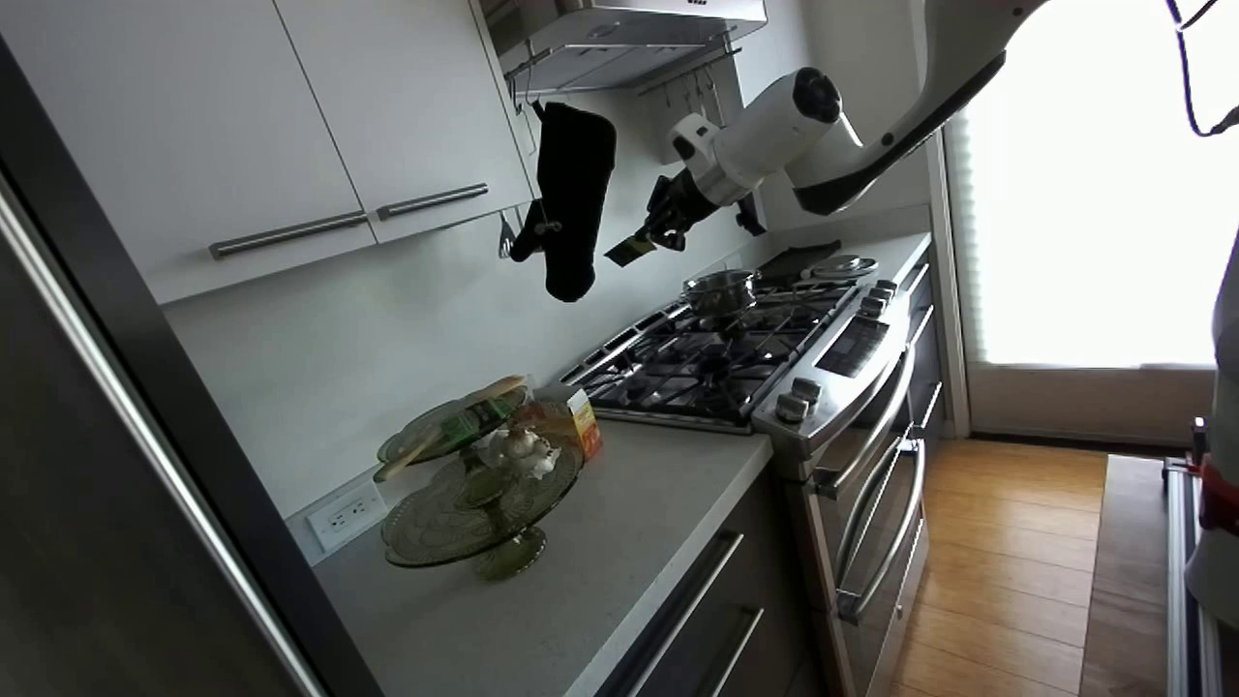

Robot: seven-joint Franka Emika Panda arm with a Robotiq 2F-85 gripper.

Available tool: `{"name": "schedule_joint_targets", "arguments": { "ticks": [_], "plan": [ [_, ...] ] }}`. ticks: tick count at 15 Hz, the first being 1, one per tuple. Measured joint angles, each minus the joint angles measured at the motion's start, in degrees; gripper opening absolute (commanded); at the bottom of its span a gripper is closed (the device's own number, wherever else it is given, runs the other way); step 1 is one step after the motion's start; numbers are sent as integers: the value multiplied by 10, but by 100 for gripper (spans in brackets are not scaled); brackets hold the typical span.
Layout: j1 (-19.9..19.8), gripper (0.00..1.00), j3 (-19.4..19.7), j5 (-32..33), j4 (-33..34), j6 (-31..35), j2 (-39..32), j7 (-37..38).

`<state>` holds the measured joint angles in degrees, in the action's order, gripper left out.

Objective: Put the sachet inside the box

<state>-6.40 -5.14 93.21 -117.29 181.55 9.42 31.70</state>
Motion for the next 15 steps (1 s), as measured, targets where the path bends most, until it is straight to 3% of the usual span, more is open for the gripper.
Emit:
{"name": "schedule_joint_targets", "arguments": {
  "ticks": [4, 9, 15],
  "plan": [
    [12, 0, -20, -22, 9, -4, -32, -28],
    [39, 0, -55, -108, 42, -48, -123, -124],
    [70, 0, -81, -246, 133, -112, -226, -351]
  ]
}}
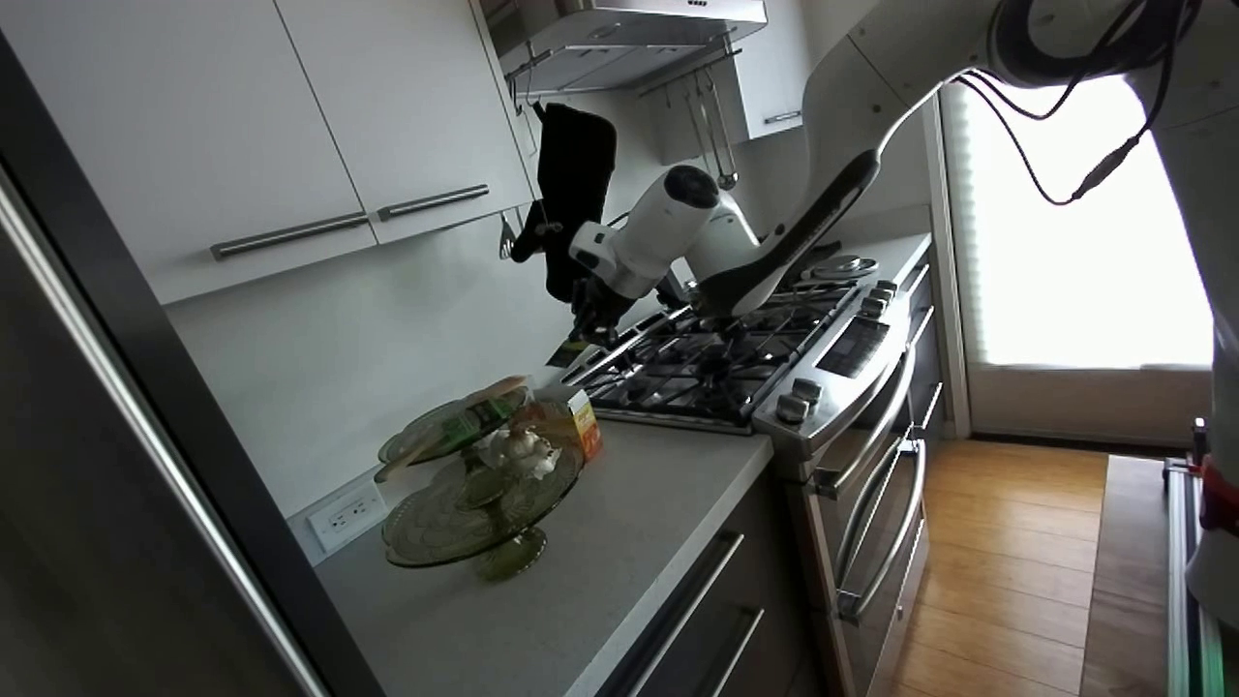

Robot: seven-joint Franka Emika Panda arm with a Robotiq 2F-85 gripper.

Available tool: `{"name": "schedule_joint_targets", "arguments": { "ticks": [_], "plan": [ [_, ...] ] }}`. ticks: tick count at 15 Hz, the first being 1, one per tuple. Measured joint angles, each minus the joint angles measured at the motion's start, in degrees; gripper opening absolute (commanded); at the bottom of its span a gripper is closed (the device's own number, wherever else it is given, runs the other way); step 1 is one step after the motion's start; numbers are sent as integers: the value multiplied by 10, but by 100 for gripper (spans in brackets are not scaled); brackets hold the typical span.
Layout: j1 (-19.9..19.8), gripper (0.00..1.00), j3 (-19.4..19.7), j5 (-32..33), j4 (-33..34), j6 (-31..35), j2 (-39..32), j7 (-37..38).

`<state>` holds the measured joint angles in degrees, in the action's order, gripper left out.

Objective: Put the sachet inside the box

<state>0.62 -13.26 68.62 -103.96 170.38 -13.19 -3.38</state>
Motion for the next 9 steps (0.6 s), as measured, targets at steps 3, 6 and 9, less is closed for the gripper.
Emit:
{"name": "schedule_joint_targets", "arguments": {
  "ticks": [3, 6, 9],
  "plan": [
    [-3, 0, -9, -36, 52, -21, -41, -120],
    [-7, 0, -10, -45, 109, -21, -80, -216],
    [-9, 0, -16, -50, 156, -21, -120, -289]
  ]
}}
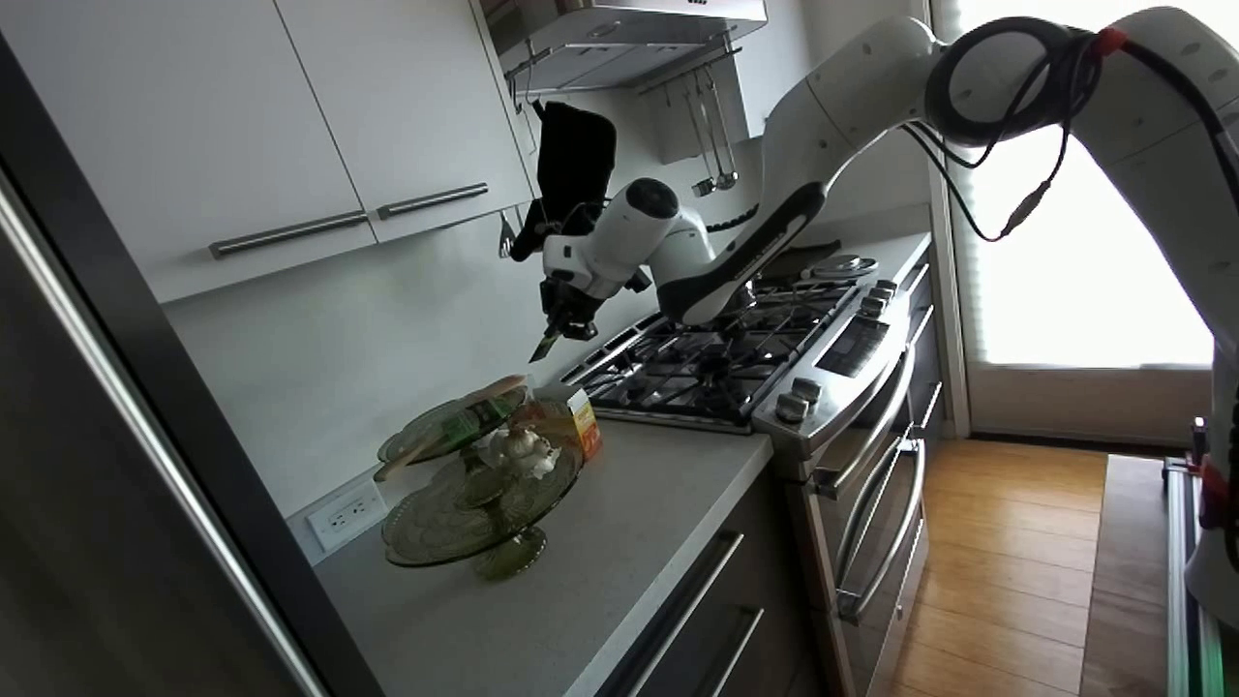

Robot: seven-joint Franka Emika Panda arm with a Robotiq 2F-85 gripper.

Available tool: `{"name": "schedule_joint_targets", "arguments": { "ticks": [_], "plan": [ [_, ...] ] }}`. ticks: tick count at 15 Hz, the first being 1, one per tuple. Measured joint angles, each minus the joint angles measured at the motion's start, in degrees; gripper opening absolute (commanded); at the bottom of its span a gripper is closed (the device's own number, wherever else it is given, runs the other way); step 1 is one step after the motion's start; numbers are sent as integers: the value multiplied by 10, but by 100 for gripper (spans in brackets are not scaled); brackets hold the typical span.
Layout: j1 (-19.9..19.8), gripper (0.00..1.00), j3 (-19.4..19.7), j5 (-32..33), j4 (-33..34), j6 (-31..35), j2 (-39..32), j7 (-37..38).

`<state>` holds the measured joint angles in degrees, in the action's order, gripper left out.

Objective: Put the sachet inside the box

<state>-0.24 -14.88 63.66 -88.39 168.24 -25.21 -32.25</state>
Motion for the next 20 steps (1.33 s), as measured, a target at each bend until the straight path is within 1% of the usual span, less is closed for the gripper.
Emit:
{"name": "schedule_joint_targets", "arguments": {
  "ticks": [3, 7, 10, 13, 20],
  "plan": [
    [-1, 0, -11, -13, 29, 0, -36, -65],
    [-11, 0, -34, -43, 46, -4, -72, -149],
    [-18, 0, -47, -60, 55, -21, -87, -193],
    [-24, 0, -50, -68, 61, -34, -92, -215],
    [-39, 0, -50, -72, 67, -45, -95, -218]
  ]
}}
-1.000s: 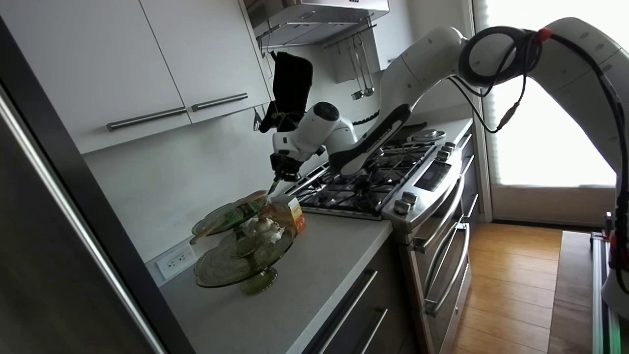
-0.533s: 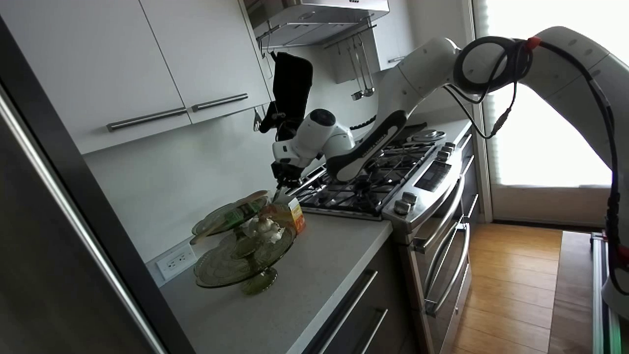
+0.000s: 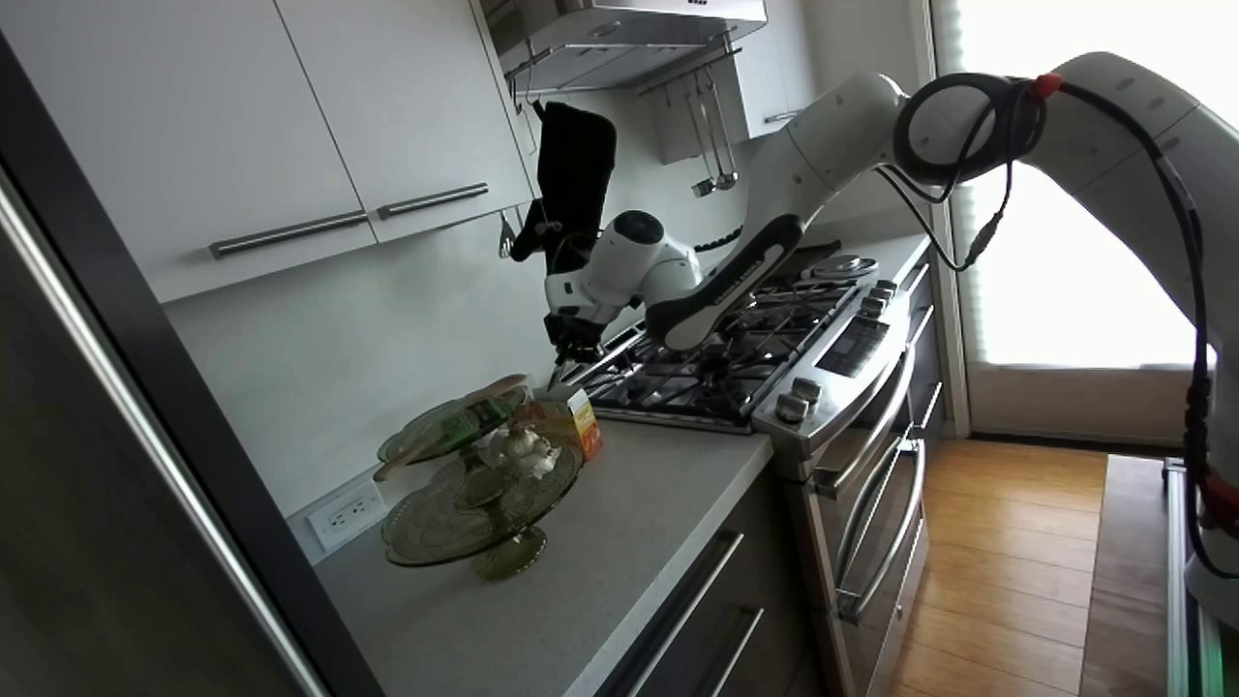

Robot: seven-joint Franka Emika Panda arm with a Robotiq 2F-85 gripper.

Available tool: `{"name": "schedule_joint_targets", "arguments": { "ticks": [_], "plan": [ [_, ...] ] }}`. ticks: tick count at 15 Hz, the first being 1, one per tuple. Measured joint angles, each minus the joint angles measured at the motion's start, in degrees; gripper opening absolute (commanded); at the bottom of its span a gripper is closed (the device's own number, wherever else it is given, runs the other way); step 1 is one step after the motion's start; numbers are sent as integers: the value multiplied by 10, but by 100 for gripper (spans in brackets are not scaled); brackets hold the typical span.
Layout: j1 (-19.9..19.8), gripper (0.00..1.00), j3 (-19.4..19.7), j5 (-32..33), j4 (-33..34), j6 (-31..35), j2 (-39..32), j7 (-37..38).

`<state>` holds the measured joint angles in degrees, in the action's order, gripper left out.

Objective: Put the sachet inside the box

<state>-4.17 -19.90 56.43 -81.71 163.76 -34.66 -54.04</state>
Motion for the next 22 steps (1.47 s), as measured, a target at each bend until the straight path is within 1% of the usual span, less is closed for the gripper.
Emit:
{"name": "schedule_joint_targets", "arguments": {
  "ticks": [4, 11, 16, 22],
  "plan": [
    [-1, 0, -2, -3, 0, -1, -6, 0],
    [-1, 0, -19, -21, 1, -19, -13, -18],
    [26, 0, 21, -102, 2, -20, -13, -69],
    [45, 0, 63, -156, 5, -20, -13, -95]
  ]
}}
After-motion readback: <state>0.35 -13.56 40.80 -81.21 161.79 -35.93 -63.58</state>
